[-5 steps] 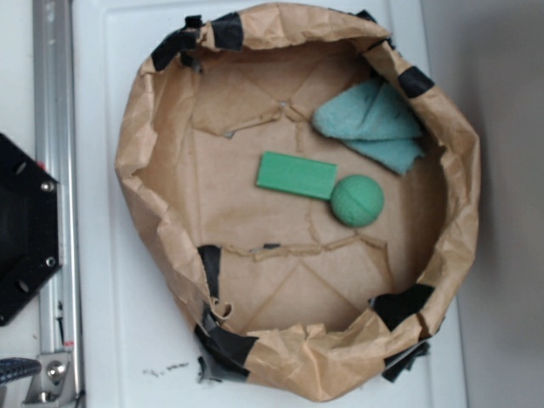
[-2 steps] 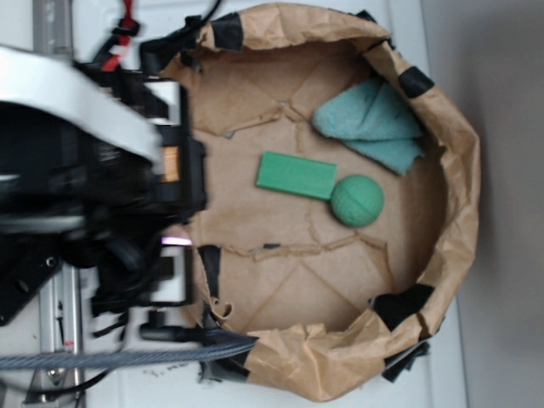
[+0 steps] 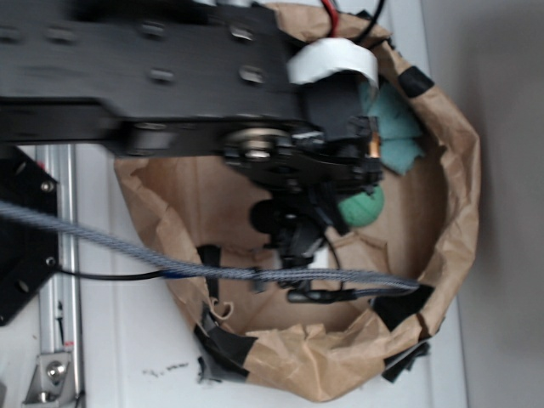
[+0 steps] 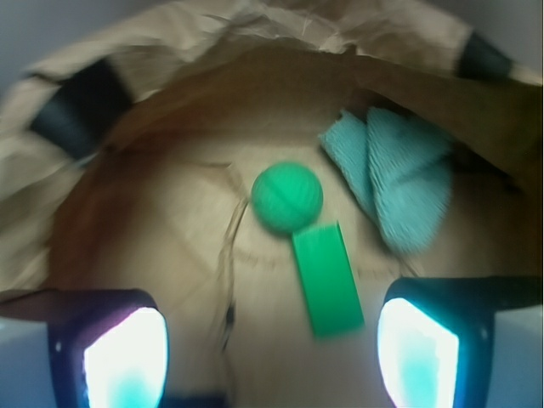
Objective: Grab the green ball.
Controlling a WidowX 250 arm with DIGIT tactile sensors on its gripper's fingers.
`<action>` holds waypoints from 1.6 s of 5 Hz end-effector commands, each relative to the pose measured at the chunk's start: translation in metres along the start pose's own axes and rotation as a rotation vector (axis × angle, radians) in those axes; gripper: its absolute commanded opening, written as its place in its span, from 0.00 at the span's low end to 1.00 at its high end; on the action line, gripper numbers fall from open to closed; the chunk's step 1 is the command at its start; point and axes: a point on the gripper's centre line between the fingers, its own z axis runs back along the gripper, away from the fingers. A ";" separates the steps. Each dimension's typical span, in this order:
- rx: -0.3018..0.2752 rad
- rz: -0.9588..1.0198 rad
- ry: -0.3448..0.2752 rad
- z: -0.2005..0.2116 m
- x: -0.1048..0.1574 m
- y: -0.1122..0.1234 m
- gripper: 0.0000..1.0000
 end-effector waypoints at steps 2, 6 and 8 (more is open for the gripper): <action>0.037 -0.134 -0.165 -0.072 0.045 -0.025 1.00; 0.045 -0.108 -0.133 -0.048 0.039 -0.014 0.00; 0.005 0.102 -0.043 0.063 -0.014 0.001 0.00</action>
